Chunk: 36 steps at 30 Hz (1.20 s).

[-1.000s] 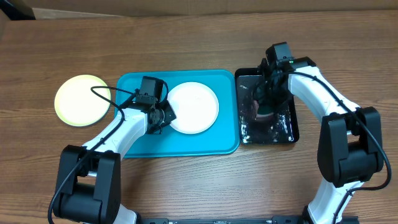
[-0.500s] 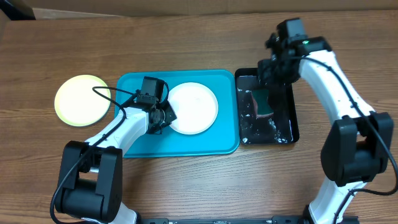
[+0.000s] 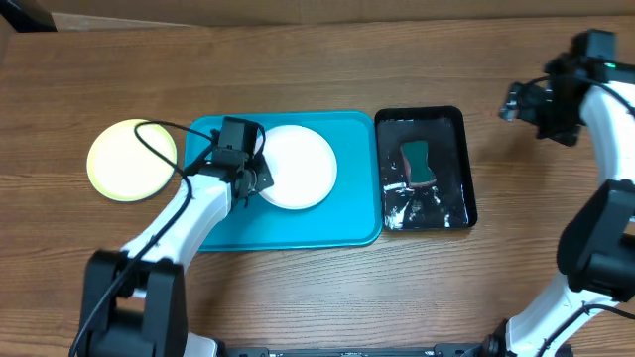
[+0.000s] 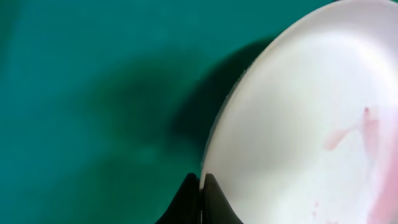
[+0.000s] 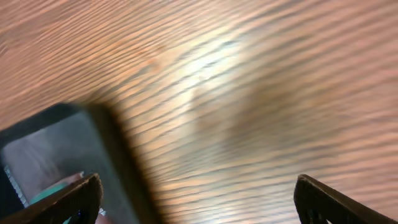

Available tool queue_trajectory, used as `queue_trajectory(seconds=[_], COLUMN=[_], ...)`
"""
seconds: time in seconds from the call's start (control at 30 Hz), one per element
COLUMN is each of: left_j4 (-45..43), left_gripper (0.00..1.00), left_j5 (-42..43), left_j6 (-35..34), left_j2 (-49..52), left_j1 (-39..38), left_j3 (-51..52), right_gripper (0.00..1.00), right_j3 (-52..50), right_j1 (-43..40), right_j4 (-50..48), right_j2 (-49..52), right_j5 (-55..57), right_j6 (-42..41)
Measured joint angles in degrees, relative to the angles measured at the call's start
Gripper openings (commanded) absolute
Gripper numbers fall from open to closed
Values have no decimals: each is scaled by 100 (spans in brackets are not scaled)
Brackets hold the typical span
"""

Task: Clean dirty plates on tray and stack at the side
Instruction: 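Lift the white plate off the teal tray with the left gripper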

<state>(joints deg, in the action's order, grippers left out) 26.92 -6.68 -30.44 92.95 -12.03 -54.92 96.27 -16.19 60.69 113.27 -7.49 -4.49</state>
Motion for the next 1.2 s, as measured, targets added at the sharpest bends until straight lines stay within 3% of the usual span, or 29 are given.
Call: queue_trajectory(seconds=[0.43,0.6,0.83,1.2], left_j4=[-654,-1252,-1368,-1530], left_gripper=[4,4,4,4], left_j5=[-509,-203,728,798], left_j6=[402,820,1187,1268], left_j2=[-271,-271,-271,-273], left_j1=[0,0,0,-870], left_j3=[-15,-24,-452,-1008], right_gripper=[100,100,100,100], right_j3=[0,0,0,0], right_j1=[-295,-295,-295,-295], right_j4=[2,4,2,2], right_j2=[0,0,0,0], right_j5=[-2,-2,0,-2], right_j6=[-2,-2,-2,-2])
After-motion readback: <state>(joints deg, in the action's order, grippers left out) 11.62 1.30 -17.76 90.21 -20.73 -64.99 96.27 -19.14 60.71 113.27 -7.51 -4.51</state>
